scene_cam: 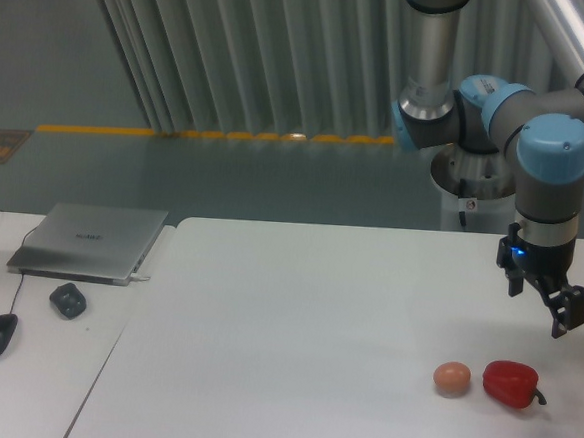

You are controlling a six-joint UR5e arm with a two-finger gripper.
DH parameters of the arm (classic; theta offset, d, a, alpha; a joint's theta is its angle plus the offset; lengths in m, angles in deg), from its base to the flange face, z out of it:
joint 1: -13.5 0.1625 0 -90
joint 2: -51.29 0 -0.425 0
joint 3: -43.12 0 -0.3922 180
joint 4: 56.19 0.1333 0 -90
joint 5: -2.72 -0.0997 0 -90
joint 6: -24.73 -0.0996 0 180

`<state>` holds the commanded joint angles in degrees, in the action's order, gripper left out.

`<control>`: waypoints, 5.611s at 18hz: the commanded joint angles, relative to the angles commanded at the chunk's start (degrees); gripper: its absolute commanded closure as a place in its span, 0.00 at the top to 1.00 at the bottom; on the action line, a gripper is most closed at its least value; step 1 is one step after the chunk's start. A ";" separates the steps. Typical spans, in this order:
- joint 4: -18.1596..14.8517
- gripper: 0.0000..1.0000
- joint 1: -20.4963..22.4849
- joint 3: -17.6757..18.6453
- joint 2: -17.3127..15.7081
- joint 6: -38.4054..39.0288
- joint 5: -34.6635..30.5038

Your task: Place the green pepper on the table

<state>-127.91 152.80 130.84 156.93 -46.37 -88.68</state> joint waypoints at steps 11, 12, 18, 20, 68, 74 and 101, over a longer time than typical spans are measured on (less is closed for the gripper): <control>0.44 1.00 0.35 -2.02 0.96 0.18 -0.17; 0.44 1.00 0.26 -1.93 1.05 0.18 -0.26; 0.44 1.00 0.18 -3.34 1.14 -0.17 0.00; 0.79 1.00 0.61 -3.43 1.67 -0.79 0.26; 20.57 1.00 20.39 -2.55 12.22 -88.24 -10.55; 20.83 1.00 20.57 -2.64 12.83 -87.71 -10.55; 22.68 1.00 20.57 -2.20 14.94 -86.05 -10.55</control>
<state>-105.23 173.37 128.64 171.88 -132.42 -99.23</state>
